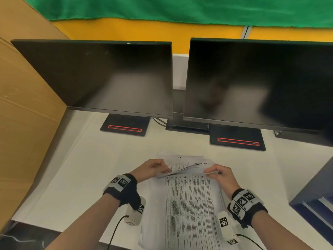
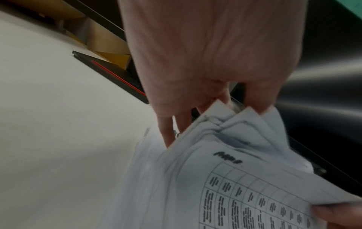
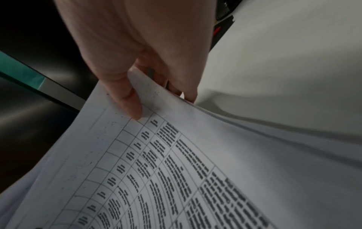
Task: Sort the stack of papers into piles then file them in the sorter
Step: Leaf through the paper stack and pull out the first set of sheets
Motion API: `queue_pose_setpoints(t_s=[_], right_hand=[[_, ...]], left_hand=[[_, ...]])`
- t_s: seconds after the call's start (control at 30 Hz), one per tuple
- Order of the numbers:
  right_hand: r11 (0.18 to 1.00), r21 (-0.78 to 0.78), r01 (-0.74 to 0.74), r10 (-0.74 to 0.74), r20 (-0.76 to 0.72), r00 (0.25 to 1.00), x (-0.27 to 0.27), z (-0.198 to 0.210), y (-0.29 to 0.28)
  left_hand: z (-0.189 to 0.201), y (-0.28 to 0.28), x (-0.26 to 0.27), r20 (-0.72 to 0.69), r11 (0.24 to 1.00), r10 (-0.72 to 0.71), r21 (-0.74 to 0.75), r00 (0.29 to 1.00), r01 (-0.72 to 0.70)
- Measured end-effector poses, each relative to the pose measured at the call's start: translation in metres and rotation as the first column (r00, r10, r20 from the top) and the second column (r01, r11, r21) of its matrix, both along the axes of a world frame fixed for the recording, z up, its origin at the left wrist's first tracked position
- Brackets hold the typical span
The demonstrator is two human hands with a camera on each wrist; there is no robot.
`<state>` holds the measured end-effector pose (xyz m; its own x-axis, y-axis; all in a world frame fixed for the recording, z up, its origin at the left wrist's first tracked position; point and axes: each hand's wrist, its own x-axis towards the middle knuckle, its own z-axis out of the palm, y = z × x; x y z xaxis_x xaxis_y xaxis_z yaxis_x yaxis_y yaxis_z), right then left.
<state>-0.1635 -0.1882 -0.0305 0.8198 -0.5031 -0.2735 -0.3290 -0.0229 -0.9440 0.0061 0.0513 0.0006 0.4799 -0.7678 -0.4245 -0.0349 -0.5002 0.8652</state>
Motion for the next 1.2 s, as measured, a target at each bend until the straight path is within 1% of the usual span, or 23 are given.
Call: queue_pose_setpoints(t_s=[0.03,0.07,0.1,0.13,0.17,0.2,0.23,0.3,0.37,0.43,0.5,0.53,0.6,0.7,0.77,0.83,0.97,1.07,1.13,1.17,1.2], right_hand=[[1.000,-0.004,-0.003,0.003,0.001,1.000,0.000,0.000,0.000],[1.000,-0.006,-0.007,0.007,0.001,1.000,-0.001,0.001,0.001],[1.000,-0.006,-0.014,0.014,0.002,1.000,-0.001,0.002,0.001],[1.000,-0.007,-0.023,0.023,0.004,1.000,-0.001,0.002,0.001],[0.999,-0.014,-0.035,0.035,0.003,0.999,-0.001,0.003,0.001],[0.998,-0.026,-0.050,0.050,0.002,0.999,-0.002,0.003,0.000],[0.997,-0.038,-0.067,0.067,0.000,0.998,-0.004,0.002,0.000],[0.995,-0.052,-0.088,0.088,0.002,0.996,-0.007,0.002,-0.002],[0.993,-0.063,-0.098,0.098,0.002,0.995,-0.009,0.001,-0.002],[0.992,-0.077,-0.104,0.104,-0.005,0.995,-0.009,0.001,-0.002],[0.991,-0.081,-0.105,0.104,-0.009,0.995,-0.008,0.003,-0.001],[0.991,-0.082,-0.105,0.104,-0.009,0.995,-0.007,0.003,0.000],[0.991,-0.081,-0.104,0.104,0.000,0.995,-0.006,0.004,0.002],[0.993,-0.054,-0.106,0.107,0.022,0.994,-0.004,0.005,0.004],[0.995,-0.030,-0.092,0.094,0.037,0.995,-0.002,0.005,0.003],[0.998,-0.008,-0.069,0.069,0.053,0.996,0.000,0.006,0.003],[1.000,0.011,-0.028,0.027,0.069,0.997,0.000,0.006,0.005],[1.000,0.004,0.007,-0.007,0.054,0.999,-0.001,0.003,0.005],[0.999,-0.027,0.047,-0.046,0.042,0.998,-0.002,0.003,0.007],[0.997,-0.035,0.069,-0.068,0.043,0.997,-0.002,0.003,0.007],[0.996,-0.033,0.082,-0.081,0.045,0.996,-0.002,0.002,0.007]], left_hand=[[0.001,-0.002,0.001,0.011,0.997,0.073,0.018,0.997,-0.073],[0.000,-0.004,0.003,0.064,0.987,0.153,0.035,0.986,-0.155],[-0.003,-0.007,0.006,0.147,0.975,0.204,0.063,0.968,-0.215],[-0.006,-0.009,0.009,0.224,0.965,0.217,0.099,0.950,-0.243],[-0.007,-0.011,0.011,0.279,0.962,0.180,0.152,0.943,-0.229],[-0.009,-0.014,0.014,0.309,0.962,0.117,0.200,0.944,-0.184],[-0.010,-0.017,0.016,0.322,0.961,0.041,0.246,0.946,-0.126],[-0.012,-0.022,0.019,0.363,0.949,-0.078,0.313,0.928,-0.042],[-0.013,-0.026,0.020,0.429,0.936,-0.142,0.353,0.892,-0.021],[-0.013,-0.028,0.018,0.549,0.930,-0.170,0.363,0.818,-0.050],[-0.013,-0.029,0.014,0.671,0.936,-0.189,0.343,0.717,-0.074],[-0.014,-0.028,0.011,0.709,0.941,-0.189,0.329,0.679,-0.081],[-0.016,-0.027,0.008,0.749,0.947,-0.178,0.306,0.638,-0.095],[-0.016,-0.025,0.005,0.789,0.959,-0.149,0.263,0.596,-0.108],[-0.017,-0.025,0.006,0.804,0.966,-0.155,0.246,0.574,-0.084],[-0.018,-0.025,0.007,0.827,0.967,-0.177,0.247,0.534,-0.061],[-0.013,-0.020,0.010,0.877,0.974,-0.183,0.224,0.444,-0.040],[-0.016,-0.012,0.011,0.927,0.987,-0.147,0.158,0.344,-0.005],[-0.019,-0.008,0.008,0.935,0.998,-0.068,0.068,0.349,0.013],[-0.019,-0.006,0.005,0.920,1.000,-0.021,0.015,0.392,0.019],[-0.019,-0.004,0.002,0.889,0.999,0.027,-0.042,0.458,0.023]])
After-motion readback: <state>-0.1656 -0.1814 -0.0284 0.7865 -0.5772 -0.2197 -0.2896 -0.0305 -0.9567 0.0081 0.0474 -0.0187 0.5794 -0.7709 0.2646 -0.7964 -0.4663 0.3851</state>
